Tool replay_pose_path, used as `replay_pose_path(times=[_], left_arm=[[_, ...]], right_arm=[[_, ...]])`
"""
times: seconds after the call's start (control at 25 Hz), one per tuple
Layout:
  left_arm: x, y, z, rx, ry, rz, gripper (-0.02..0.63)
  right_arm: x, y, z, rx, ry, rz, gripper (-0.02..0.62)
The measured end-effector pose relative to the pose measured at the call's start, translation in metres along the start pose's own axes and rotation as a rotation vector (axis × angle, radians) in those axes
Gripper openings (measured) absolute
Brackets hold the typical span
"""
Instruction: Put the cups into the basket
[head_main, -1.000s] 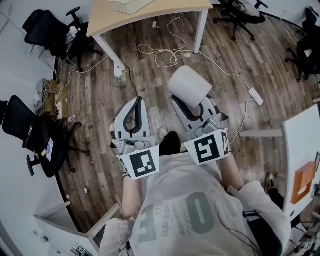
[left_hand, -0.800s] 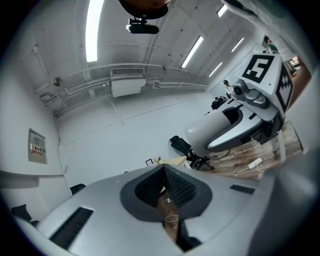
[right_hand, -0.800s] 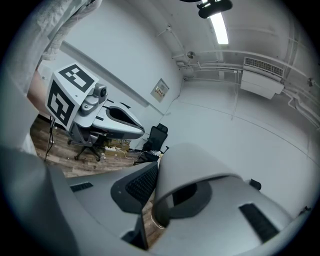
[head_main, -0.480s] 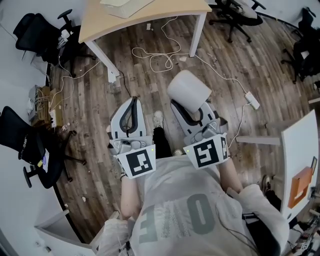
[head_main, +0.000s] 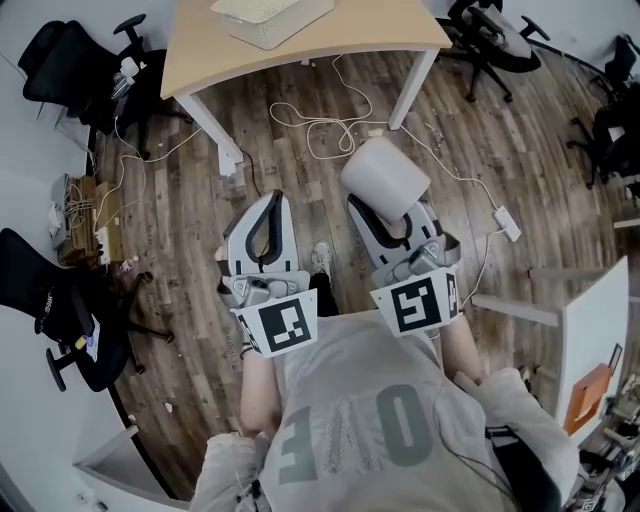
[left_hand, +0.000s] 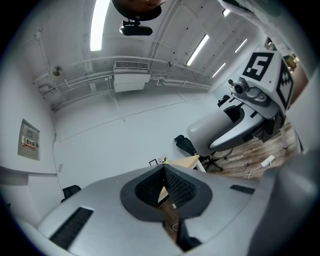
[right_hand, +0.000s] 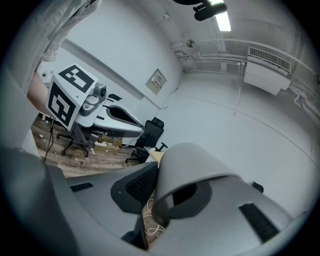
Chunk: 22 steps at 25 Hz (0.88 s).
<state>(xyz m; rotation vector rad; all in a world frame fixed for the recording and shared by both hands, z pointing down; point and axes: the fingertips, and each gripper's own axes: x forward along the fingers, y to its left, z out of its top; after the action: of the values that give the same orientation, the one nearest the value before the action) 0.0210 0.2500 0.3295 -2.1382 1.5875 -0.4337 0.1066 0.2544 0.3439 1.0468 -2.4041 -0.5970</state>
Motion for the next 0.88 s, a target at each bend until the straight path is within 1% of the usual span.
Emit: replay_pose_path(times=[0.24, 0.36, 0.48, 0.56, 0.8, 0.88], left_arm=[[0.053, 0.046, -0.012, -0.012, -0.051, -0.004, 0.009], [0.076, 0.064, -0.019, -0.008, -0.072, -0.013, 0.009], [0.098, 0.084, -0.026, -0.007, -0.092, -0.001, 0.009], [0.110, 0.097, -0.033, -0.009, -0.088, 0.007, 0.008], [0.137, 0.130, -0.049, 0.025, -0.040, 0.011, 0.009], [0.148, 0.138, -0.056, 0.023, -0.029, 0.016, 0.008]], right_arm=[[0.068, -0.024, 0.018, -0.025, 0.003, -0.005, 0.055], [0.097, -0.034, 0.022, -0.031, 0.006, -0.011, 0.055], [0.121, -0.046, 0.022, -0.043, 0.008, -0.019, 0.055], [0.137, -0.052, 0.020, -0.048, 0.017, -0.018, 0.055], [0.176, -0.059, 0.019, -0.037, 0.026, 0.019, 0.055], [0.186, -0.062, 0.017, -0.032, 0.031, 0.022, 0.055]])
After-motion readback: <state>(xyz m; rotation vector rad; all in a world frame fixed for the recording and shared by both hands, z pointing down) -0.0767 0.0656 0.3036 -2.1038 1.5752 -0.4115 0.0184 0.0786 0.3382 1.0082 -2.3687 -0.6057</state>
